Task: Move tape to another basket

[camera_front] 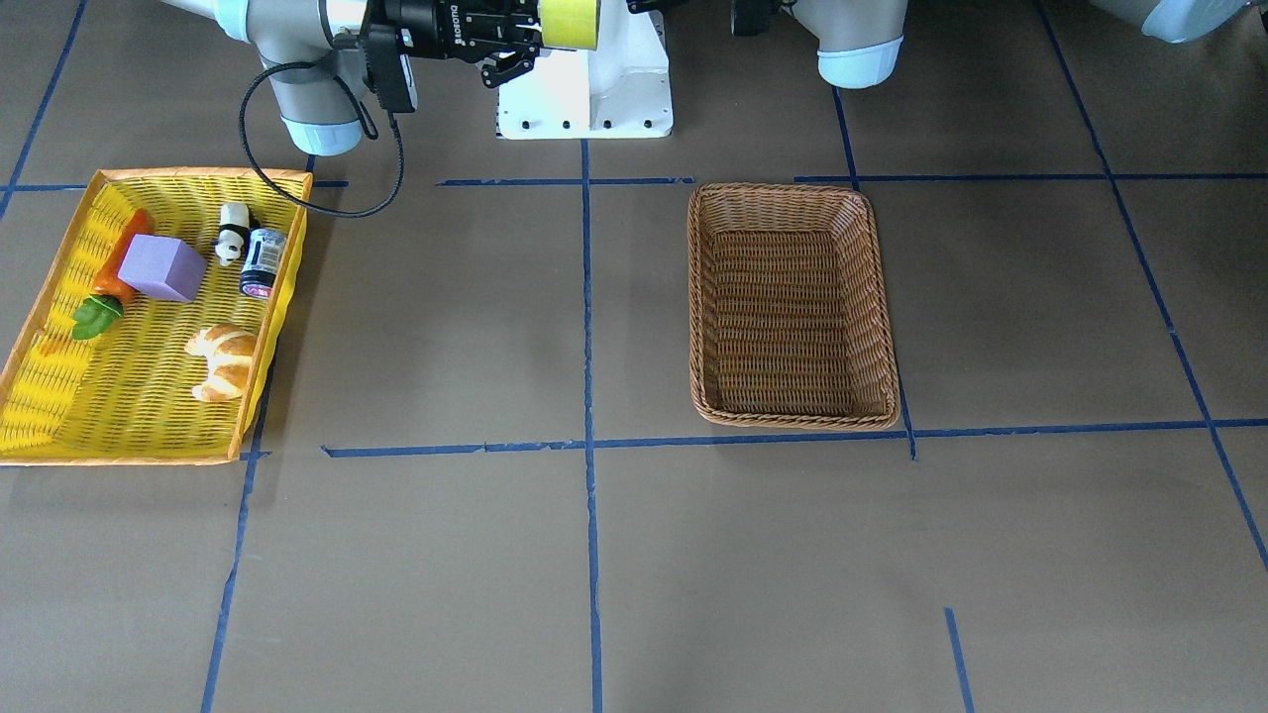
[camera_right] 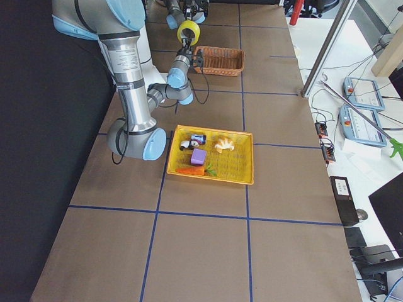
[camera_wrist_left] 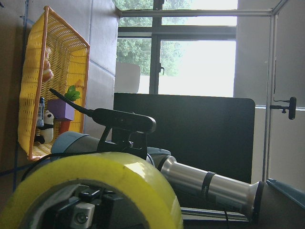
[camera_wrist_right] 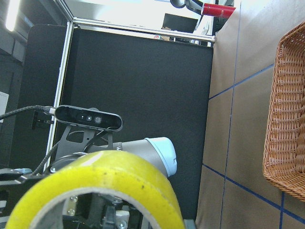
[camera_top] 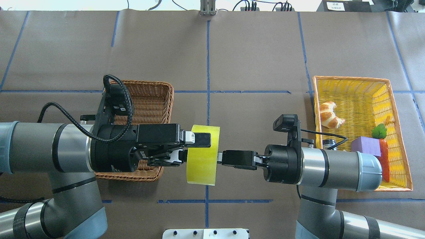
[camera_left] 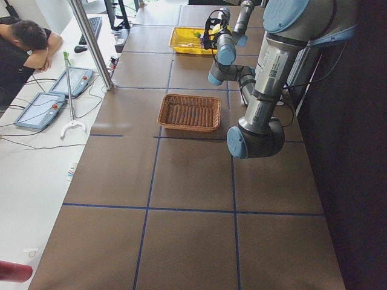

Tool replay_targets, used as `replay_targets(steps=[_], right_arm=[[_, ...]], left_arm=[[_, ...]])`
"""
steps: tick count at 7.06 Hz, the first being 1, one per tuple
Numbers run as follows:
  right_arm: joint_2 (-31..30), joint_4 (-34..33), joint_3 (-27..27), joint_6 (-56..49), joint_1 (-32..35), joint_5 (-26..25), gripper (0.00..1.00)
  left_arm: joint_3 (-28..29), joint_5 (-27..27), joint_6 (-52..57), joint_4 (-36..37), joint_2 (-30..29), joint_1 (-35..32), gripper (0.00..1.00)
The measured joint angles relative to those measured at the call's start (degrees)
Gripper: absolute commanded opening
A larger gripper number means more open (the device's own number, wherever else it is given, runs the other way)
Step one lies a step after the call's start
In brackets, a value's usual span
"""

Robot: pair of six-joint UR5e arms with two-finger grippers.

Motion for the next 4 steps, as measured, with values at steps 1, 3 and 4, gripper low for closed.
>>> replay_targets(steps=[1, 3, 4], right_arm=[[0.2, 0.0, 0.0, 0.0, -0.1, -0.1, 0.02], [0.3, 0.0, 0.0, 0.0, -0.2, -0.1, 0.02], [0.3, 0.0, -0.1, 0.0, -0.2, -0.1, 0.03]], left_arm=[[0.0, 0.0, 0.0, 0.0, -0.1, 0.1, 0.77], [0.0, -0.1, -0.1, 0.1, -0.2, 0.3, 0.20], [0.0, -0.1, -0.1, 0.1, -0.2, 0.7, 0.14]])
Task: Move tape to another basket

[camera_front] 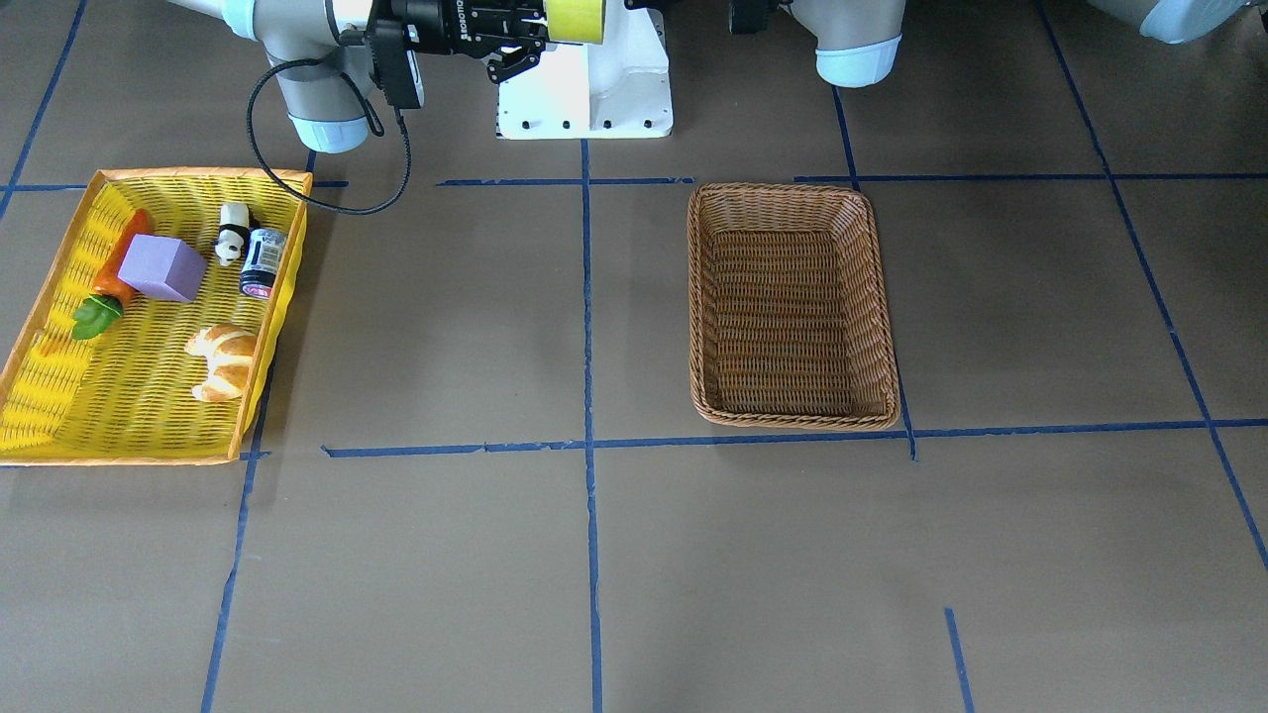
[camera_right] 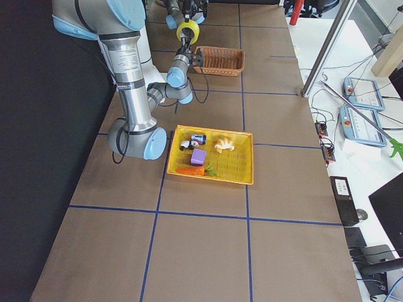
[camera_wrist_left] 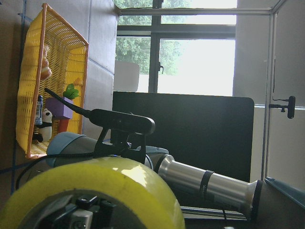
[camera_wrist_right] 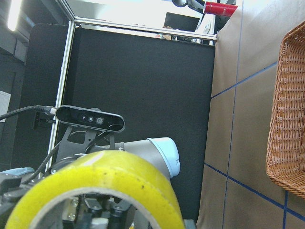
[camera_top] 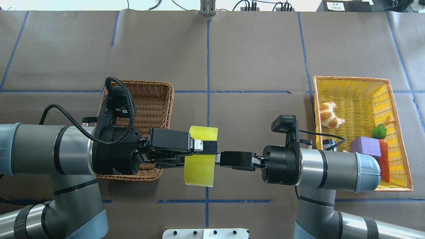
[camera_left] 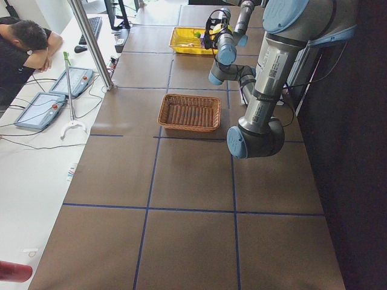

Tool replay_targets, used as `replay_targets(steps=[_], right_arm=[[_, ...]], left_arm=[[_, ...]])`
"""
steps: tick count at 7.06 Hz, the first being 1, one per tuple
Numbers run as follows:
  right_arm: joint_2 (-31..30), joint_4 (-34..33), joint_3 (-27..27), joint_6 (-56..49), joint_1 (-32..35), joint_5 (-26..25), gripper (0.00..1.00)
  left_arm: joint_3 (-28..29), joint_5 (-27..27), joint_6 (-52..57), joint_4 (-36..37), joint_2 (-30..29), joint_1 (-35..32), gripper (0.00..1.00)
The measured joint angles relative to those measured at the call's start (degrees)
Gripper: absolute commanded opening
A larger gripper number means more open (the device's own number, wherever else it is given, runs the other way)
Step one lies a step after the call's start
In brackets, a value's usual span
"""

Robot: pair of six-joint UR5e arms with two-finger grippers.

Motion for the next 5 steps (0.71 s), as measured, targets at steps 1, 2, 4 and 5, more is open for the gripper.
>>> replay_targets(steps=[1, 2, 4, 5], right_arm=[[0.1, 0.0, -0.1, 0.0, 0.0, 0.0, 0.52], [0.1, 0.0, -0.1, 0.1, 0.0, 0.0, 1.00], [0.2, 0.0, 0.1, 0.0, -0.1, -0.5, 1.00], [0.2, 0.0, 0.1, -0.1, -0.1, -0.7, 1.00]], left_arm=[[0.0, 0.0, 0.0, 0.0, 0.0, 0.3, 0.05], [0.0, 0.0, -0.4, 0.0, 0.0, 0.5, 0.03], [-0.1, 0.0, -1.3, 0.2, 0.1, 0.7, 0.03], [-0.1, 0.0, -1.5, 0.3, 0.1, 0.7, 0.02]])
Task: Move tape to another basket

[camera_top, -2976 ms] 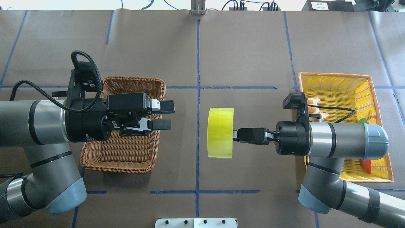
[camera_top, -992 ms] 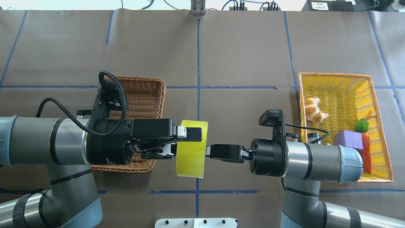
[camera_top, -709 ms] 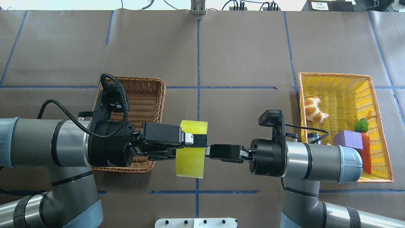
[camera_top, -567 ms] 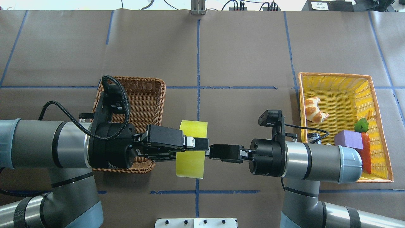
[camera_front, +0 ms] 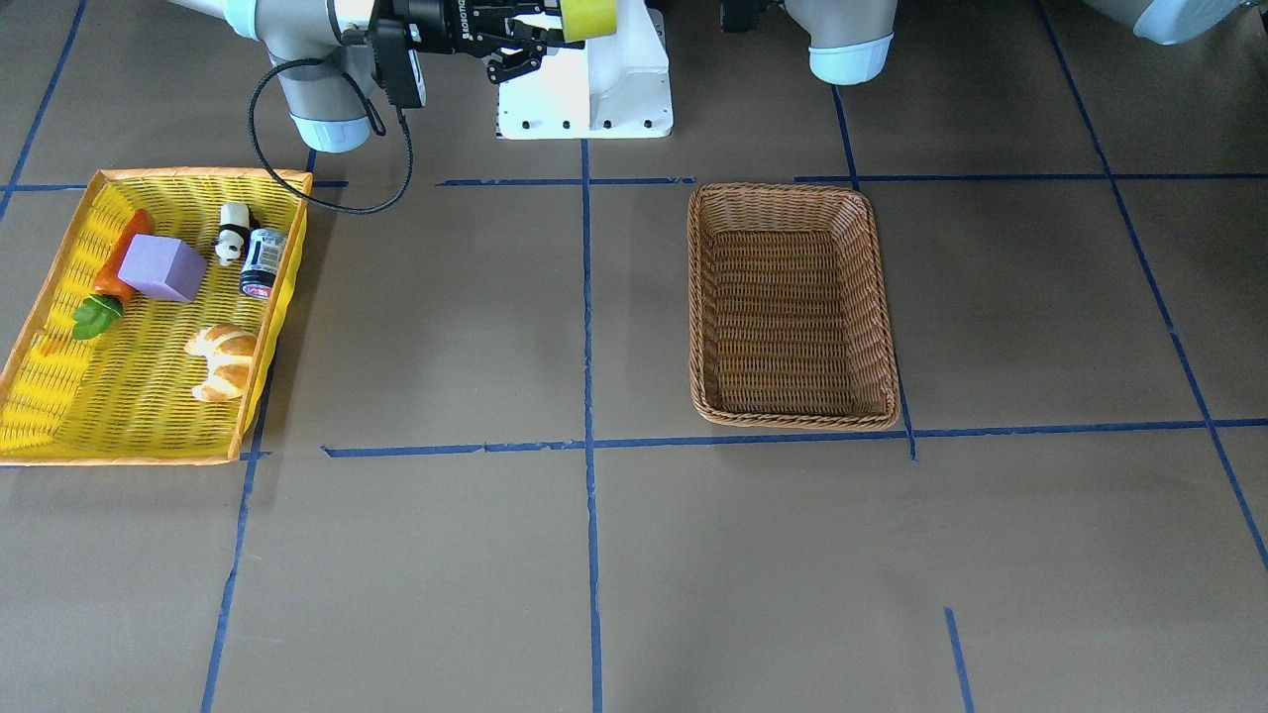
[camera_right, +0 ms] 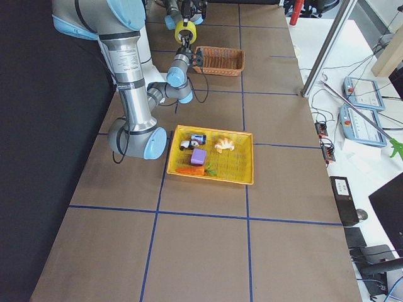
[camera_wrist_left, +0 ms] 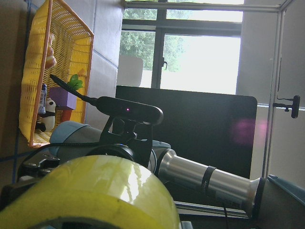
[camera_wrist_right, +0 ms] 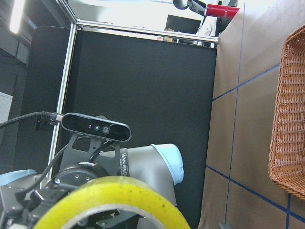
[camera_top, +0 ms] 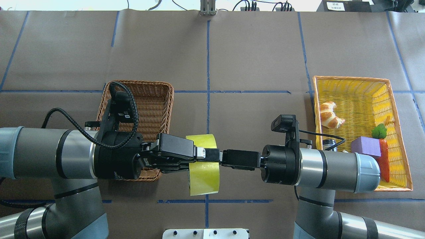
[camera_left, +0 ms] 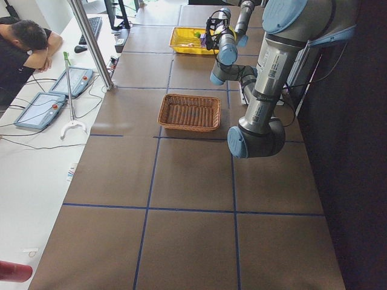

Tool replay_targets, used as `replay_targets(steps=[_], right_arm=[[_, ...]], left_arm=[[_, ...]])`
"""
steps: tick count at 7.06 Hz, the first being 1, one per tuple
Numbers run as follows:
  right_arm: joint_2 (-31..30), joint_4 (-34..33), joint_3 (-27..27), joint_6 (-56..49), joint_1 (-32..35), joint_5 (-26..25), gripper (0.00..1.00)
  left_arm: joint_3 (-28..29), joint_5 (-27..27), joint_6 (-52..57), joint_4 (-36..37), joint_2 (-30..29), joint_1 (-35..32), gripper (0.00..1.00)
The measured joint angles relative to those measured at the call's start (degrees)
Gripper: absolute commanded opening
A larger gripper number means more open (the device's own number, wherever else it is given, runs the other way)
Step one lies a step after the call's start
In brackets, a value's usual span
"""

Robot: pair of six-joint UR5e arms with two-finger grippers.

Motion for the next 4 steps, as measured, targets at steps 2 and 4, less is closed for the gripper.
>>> replay_targets(steps=[2, 4], right_arm=[[-0.1, 0.0, 0.0, -0.1, 0.2, -0.1, 1.00], [-0.6, -1.0, 0.1, -0.1, 1.3, 0.6, 1.00]], left_arm=[[-0.9, 0.0, -0.1, 0.1, 0.1, -0.1, 0.02], [-2.3, 0.1, -0.3, 0.2, 0.5, -0.8, 0.02]])
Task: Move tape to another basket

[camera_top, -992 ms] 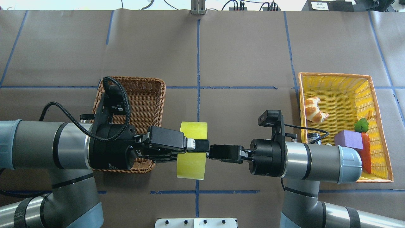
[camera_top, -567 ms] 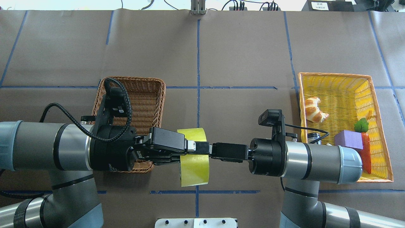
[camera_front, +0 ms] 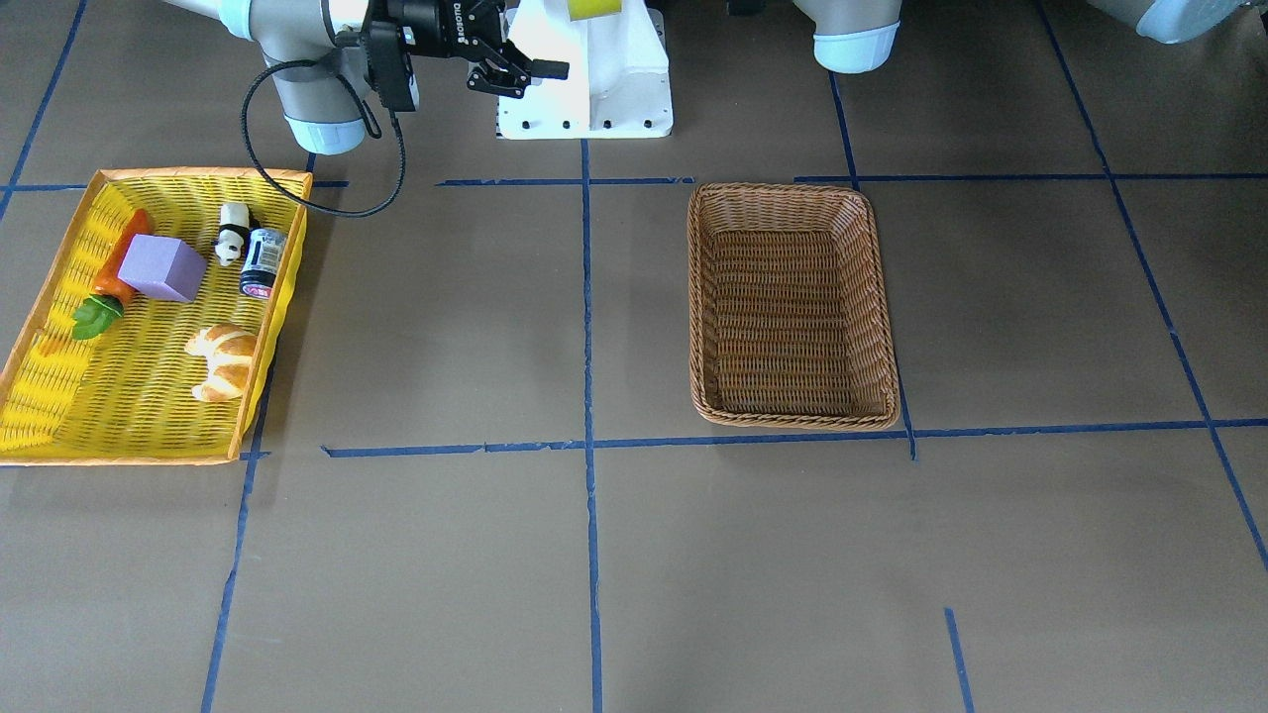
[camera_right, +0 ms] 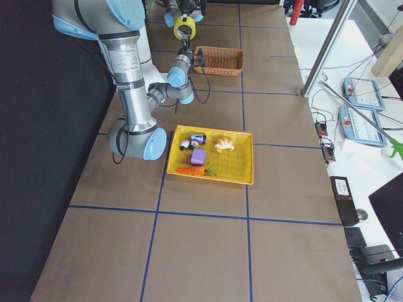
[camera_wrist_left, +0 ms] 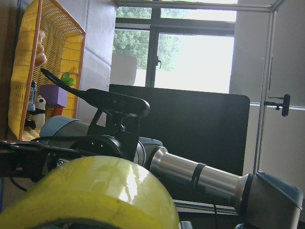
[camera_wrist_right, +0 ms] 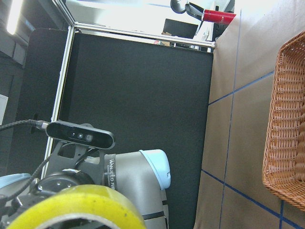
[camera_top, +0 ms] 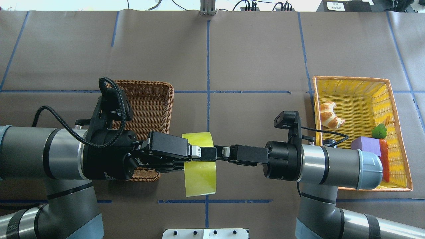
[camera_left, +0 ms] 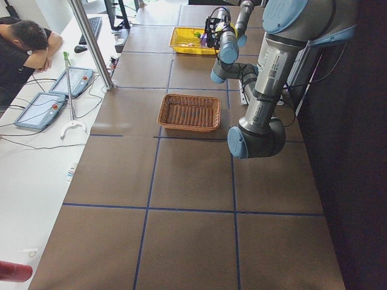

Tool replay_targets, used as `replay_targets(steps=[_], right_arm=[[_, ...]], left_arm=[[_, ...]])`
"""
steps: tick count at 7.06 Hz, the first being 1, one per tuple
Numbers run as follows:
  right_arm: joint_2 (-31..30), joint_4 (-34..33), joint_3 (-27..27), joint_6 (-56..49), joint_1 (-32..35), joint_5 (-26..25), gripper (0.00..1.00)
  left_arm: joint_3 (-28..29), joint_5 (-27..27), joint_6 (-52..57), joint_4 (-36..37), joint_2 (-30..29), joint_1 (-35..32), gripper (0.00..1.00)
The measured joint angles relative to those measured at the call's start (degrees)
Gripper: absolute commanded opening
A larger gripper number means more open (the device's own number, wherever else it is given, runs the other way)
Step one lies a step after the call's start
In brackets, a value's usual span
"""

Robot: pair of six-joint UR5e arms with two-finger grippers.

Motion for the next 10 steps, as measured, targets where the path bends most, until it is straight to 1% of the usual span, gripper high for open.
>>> replay_targets(steps=[1, 2, 3, 5, 6, 7, 8, 10], right_arm=[[-0.4, -1.7, 0.2, 0.1, 1.4, 1.9, 1.00], [-1.2, -5.9, 1.5, 0.3, 4.3, 6.3, 1.00], [-2.1, -12.3, 3.9, 0.5, 7.9, 11.2, 1.00], [-2.4, -30.6, 7.4, 0.1, 16.8, 22.2, 1.00], [-2.4, -39.4, 8.0, -0.4, 20.9, 26.2, 1.00], [-2.4, -48.3, 8.6, -3.3, 23.8, 28.3, 1.00], [-2.4, -58.2, 9.4, -9.7, 25.5, 29.1, 1.00], [-2.5, -81.5, 12.6, -27.3, 27.8, 29.3, 1.00]], left_arm=[[-0.2, 0.0, -0.3, 0.0, 0.2, -1.2, 0.02], [-0.1, 0.0, -0.4, 0.1, 0.7, -2.8, 0.00], [0.3, 0.1, -0.4, 0.3, 1.5, -3.9, 0.00], [2.6, 0.4, 0.3, 2.2, 2.7, -4.7, 0.00], [4.2, 0.5, 0.8, 4.7, 3.0, -5.1, 0.00], [5.8, 0.4, 1.9, 8.4, 3.2, -6.0, 0.00], [7.3, 0.2, 4.6, 12.7, 3.4, -7.0, 0.00], [8.7, 0.2, 12.5, 22.7, 5.2, -7.9, 0.00]])
